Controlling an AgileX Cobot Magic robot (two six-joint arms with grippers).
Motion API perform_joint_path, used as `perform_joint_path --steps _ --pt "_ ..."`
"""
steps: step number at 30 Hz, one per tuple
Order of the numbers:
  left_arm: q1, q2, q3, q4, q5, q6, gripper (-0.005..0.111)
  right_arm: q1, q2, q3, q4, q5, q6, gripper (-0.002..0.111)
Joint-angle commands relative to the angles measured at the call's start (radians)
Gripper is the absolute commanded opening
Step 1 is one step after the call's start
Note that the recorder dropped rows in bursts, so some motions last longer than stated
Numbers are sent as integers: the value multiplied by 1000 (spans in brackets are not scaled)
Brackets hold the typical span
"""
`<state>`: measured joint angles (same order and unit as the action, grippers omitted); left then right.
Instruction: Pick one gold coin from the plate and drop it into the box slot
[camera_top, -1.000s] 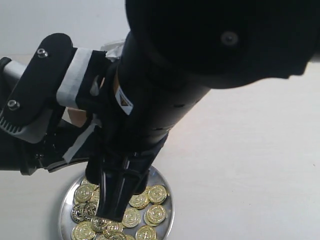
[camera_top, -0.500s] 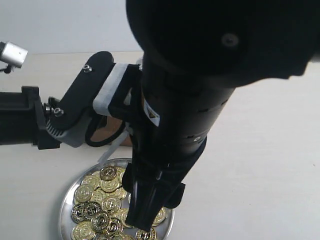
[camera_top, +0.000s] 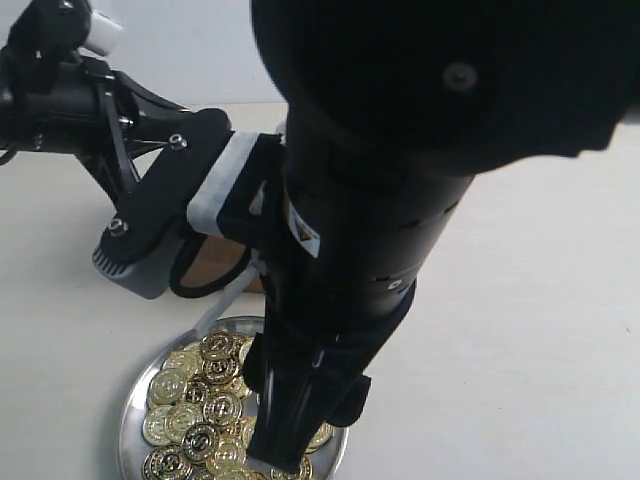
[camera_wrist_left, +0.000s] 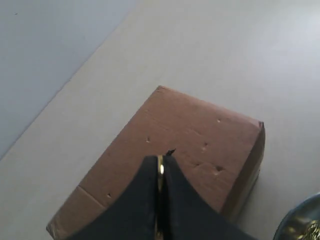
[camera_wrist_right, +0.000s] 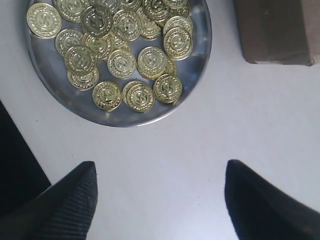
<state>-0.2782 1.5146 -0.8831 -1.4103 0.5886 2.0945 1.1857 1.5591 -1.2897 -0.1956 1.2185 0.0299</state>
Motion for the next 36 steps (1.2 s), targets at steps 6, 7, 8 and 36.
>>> perform_joint_path --steps 6,7,8,36 --pt "0 257 -258 408 98 3 0 1 -1 -4 16 3 2 68" --pt "0 278 -290 443 122 3 0 1 -1 -4 23 3 2 68" --pt "0 306 -323 469 164 3 0 1 -1 -4 33 3 2 68" --pt "28 558 -632 516 458 -112 0 1 -1 -4 92 3 2 68"
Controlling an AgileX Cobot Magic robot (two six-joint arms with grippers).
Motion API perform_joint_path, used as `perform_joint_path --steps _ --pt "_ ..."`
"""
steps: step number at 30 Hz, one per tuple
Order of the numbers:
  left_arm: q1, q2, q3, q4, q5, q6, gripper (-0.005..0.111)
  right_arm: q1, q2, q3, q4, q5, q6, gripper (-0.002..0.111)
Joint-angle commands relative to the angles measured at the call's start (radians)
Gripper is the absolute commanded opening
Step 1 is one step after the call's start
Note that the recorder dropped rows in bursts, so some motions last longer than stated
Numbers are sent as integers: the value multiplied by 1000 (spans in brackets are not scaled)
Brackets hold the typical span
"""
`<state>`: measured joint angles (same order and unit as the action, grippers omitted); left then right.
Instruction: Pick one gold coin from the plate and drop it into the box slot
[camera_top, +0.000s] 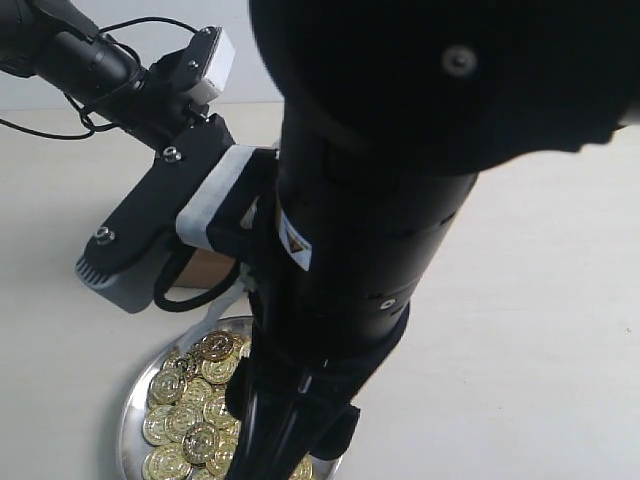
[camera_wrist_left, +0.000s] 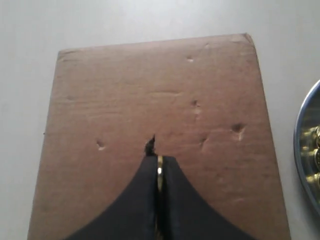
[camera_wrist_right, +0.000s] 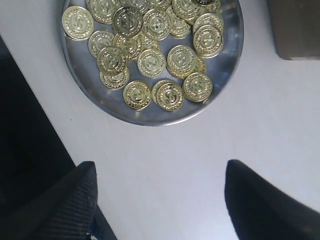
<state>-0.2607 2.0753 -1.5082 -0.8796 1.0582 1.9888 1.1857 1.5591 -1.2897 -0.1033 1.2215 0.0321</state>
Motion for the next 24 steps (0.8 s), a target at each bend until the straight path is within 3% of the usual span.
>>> perform_joint_path --steps 1,24 --pt "11 -2 -7 -20 -15 -6 0 1 -1 -4 -1 0 -1 68" --pt "11 5 -7 -38 -19 -15 0 1 -1 -4 -1 0 -1 68"
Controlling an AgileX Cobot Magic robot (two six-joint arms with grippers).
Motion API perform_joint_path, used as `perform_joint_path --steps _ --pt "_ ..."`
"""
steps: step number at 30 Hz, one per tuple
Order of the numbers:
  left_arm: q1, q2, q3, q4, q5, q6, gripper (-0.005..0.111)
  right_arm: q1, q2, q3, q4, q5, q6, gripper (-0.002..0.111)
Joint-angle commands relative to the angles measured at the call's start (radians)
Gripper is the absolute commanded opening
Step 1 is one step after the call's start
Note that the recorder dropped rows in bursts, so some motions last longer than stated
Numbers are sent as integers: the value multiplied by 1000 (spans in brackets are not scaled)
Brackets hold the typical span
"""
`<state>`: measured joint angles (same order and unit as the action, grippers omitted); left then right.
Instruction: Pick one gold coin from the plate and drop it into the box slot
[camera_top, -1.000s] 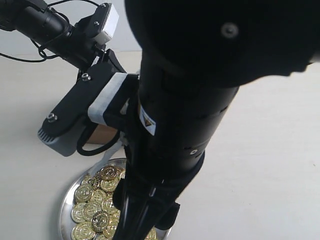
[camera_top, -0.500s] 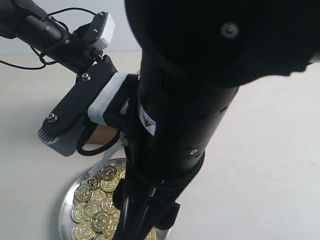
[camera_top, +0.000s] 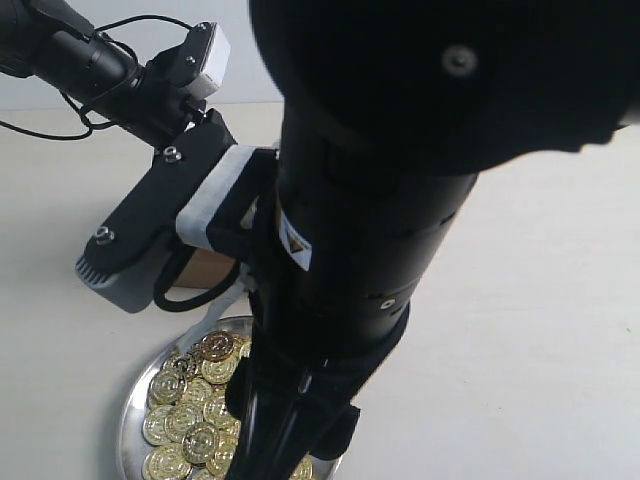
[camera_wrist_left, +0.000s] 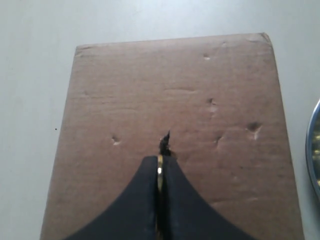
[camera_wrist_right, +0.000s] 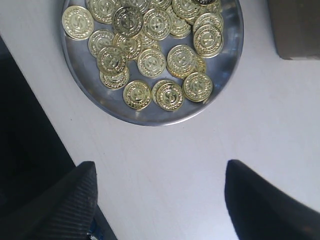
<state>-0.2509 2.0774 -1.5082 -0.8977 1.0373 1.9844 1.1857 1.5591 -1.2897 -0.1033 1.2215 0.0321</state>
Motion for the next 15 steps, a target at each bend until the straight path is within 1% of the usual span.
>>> perform_joint_path --steps 1,5,11,15 --pt "1 5 -7 -20 2 -14 0 1 -1 -4 -1 0 -1 68" --pt "1 9 -7 -22 4 -22 1 1 -1 -4 -1 0 -1 68" --pt "1 9 -7 -25 4 -30 21 1 -1 -4 -1 0 -1 68" --pt "1 9 -7 -29 4 -30 23 1 -1 -4 -1 0 -1 68"
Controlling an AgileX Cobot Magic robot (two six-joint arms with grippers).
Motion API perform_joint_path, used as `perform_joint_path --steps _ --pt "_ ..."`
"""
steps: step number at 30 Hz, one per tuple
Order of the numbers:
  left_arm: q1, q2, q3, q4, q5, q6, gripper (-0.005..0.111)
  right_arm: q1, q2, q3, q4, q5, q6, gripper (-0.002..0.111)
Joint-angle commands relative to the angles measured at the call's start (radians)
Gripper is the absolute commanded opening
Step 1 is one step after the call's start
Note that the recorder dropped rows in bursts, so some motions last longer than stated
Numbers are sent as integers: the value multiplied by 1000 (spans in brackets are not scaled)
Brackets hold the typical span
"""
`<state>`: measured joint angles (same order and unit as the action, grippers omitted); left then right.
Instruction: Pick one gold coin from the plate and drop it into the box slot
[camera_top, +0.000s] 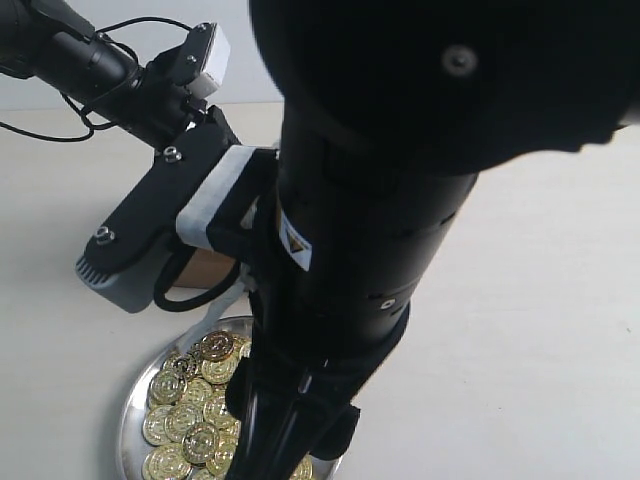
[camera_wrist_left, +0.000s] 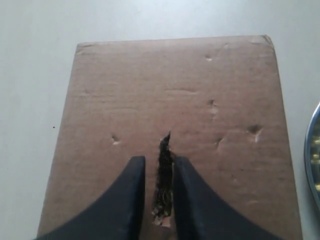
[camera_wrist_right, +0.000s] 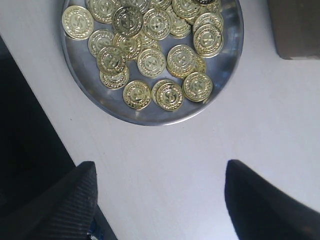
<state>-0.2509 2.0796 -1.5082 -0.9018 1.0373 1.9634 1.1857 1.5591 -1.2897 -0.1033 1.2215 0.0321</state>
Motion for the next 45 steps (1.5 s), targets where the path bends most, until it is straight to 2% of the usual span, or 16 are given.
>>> perform_joint_path --steps 1,6,11,13,16,20,24,28,31,38,45 --pt "1 7 -7 -27 4 -9 23 1 -1 -4 -1 0 -1 68" --pt "1 7 -7 -34 -1 -9 23 1 -1 -4 -1 0 -1 68" --pt "5 7 -7 -128 -21 -9 22 1 -1 -4 -3 0 -1 68" --pt "9 3 -7 -133 -25 -13 17 1 -1 -4 -10 -12 -1 68" --pt "24 -23 -7 -92 -25 -52 0 1 -1 -4 -20 -37 -1 68" --pt "54 -91 -7 -45 -31 -201 0 1 -42 -4 -154 -58 81 68" --pt "93 -182 20 -40 -14 -267 0 1 -131 -4 -407 -68 252 68" --pt "103 -299 127 -38 -29 -267 0 1 -255 -4 -621 -48 417 68" --pt "103 -402 245 -66 -75 -267 0 1 -348 -4 -696 -23 495 68" --pt "101 -682 545 -221 -188 -170 0 1 -586 -4 -746 -36 441 68" --pt "101 -1002 718 -326 -196 -141 0 1 -747 -4 -793 -58 415 68"
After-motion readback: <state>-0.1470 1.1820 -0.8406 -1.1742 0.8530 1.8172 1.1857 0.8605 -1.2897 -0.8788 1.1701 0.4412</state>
